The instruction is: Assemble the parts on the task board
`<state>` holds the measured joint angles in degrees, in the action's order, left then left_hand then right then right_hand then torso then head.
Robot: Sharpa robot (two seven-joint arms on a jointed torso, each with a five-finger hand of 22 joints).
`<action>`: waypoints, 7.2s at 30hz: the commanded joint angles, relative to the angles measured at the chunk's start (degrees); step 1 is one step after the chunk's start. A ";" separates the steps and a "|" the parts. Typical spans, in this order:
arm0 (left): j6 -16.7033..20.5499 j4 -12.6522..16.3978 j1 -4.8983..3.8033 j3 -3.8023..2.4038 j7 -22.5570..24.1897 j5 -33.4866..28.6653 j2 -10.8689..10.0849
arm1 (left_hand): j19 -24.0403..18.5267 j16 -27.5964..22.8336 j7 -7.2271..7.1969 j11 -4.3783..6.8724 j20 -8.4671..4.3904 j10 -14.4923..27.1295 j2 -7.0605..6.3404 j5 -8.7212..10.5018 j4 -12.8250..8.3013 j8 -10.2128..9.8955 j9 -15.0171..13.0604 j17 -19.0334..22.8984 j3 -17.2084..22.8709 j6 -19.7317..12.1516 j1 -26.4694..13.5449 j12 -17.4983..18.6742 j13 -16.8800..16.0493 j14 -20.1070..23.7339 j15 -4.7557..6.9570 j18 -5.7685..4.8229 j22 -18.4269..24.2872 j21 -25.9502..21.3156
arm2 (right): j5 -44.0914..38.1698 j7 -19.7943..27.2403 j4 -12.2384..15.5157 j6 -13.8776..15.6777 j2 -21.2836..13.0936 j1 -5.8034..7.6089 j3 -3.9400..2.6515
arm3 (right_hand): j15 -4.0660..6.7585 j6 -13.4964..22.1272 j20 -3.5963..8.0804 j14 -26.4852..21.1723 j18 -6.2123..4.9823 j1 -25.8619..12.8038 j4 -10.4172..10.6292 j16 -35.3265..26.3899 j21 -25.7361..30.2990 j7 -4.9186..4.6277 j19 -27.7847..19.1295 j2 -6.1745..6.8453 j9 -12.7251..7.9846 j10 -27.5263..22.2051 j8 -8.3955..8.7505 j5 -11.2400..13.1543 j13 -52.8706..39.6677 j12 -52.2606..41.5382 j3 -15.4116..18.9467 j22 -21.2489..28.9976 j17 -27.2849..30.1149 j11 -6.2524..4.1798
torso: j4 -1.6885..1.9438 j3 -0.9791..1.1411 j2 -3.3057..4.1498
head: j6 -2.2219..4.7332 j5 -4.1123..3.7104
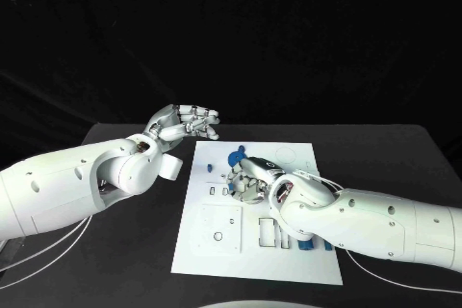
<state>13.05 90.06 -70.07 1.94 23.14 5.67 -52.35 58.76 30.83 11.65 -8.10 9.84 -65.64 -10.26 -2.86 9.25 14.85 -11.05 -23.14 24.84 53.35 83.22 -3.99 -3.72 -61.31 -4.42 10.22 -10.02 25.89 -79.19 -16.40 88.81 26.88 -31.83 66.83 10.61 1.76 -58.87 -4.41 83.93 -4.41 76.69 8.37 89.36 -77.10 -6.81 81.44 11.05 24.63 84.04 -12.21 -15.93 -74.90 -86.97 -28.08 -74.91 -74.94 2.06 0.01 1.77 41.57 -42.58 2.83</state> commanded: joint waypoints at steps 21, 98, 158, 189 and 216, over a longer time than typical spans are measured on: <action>-1.02 0.26 -0.02 -0.04 0.14 0.12 -0.07 | -0.49 0.33 0.12 0.01 -0.10 0.18 0.09 -0.04 0.10 -0.33 -0.01 -0.07 0.36 -0.09 -0.30 0.27 -0.08 0.41 0.03 0.10 0.02 0.21 | -1.24 -0.04 -0.39 -1.16 0.44 -0.56 0.14 | 0.33 -0.05 0.35 5.74 0.56 -0.61 -0.58 0.23 0.37 0.41 -0.18 1.28 2.31 3.82 0.08 -0.06 -11.99 -0.01 0.00 -2.30 -13.46 -0.32 | 0.01 0.05 0.00 | -0.29 0.27; -11.50 -2.58 -0.84 -0.10 -33.28 27.87 1.77 | 18.98 55.40 -6.51 7.36 -7.28 -8.19 6.10 -0.01 7.49 27.65 -15.98 -57.96 -9.16 -7.30 -15.40 -67.72 -55.78 -26.32 7.28 -3.74 -42.78 44.96 | 34.14 20.63 10.32 6.56 -21.37 11.28 -0.52 | -2.16 7.06 -2.02 4.99 -0.54 3.46 6.72 -0.71 5.62 -2.59 -2.60 -0.37 1.14 0.62 6.12 -0.25 -8.17 3.66 17.00 0.73 -10.32 2.47 | -0.39 0.29 -0.97 | 0.00 0.30; -34.14 -15.50 -6.86 3.86 -60.51 37.00 19.66 | 19.25 55.29 -6.98 7.72 -7.52 -9.81 7.62 -0.02 7.19 26.28 -15.24 -58.02 -10.13 -5.84 -19.78 -71.05 -60.16 -26.37 7.69 -4.77 -50.94 50.92 | 35.60 16.18 4.04 5.15 -20.93 12.38 -0.56 | -2.01 6.90 -1.88 4.84 -0.78 3.24 7.16 -0.94 6.66 -2.45 -3.12 0.27 1.26 0.34 5.96 -0.19 -7.76 4.05 17.35 1.50 -9.66 2.33 | 0.05 0.56 -1.56 | -3.03 0.53; -34.98 -16.75 -6.63 4.11 -60.62 35.68 20.82 | 18.79 55.25 -6.93 7.68 -7.43 -8.51 8.57 -0.02 6.86 25.40 -14.73 -58.01 -8.22 -5.58 -16.62 -69.59 -58.03 -26.36 7.65 -4.71 -50.93 51.04 | 35.60 15.40 3.80 4.06 -20.30 12.35 -0.55 | -1.99 6.82 -1.86 4.82 -0.80 3.15 7.34 -0.98 6.79 -2.42 -3.18 0.18 1.30 0.35 5.89 -0.22 -7.76 4.05 17.36 1.59 -9.57 2.31 | 0.05 0.57 -1.62 | -3.66 0.49; -35.22 -18.36 -6.59 4.14 -60.53 34.64 21.60 | 18.51 55.22 -6.70 7.51 -7.35 -7.20 8.92 -0.02 7.01 24.69 -14.38 -57.96 -6.93 -5.83 -15.51 -68.05 -55.81 -26.34 7.52 -4.67 -50.81 51.03 | 35.29 14.98 3.57 3.08 -19.88 12.35 -0.55 | -1.97 6.75 -1.84 4.81 -0.80 3.04 7.50 -0.99 6.84 -2.39 -3.20 0.11 1.33 0.36 5.84 -0.22 -7.77 4.04 17.38 1.61 -9.54 2.29 | 0.07 0.54 -1.61 | -3.78 0.61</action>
<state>-21.59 71.75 -76.67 6.09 -37.59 41.12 -30.94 77.70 86.02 4.69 -0.52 2.56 -73.19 -1.38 -2.86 16.28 39.91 -25.50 -74.92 17.66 47.42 67.09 -72.38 -59.58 -83.94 3.06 6.21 -60.85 76.68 -43.12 -1.29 92.39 30.99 -51.79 79.19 10.08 -0.20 -51.70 -6.14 84.03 -4.41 80.00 15.50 88.57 -70.55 -9.10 78.68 10.93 25.90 83.94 -6.20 -16.10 -74.91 -83.29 -10.69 -73.35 -74.93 4.40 0.08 2.29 39.96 -46.33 3.42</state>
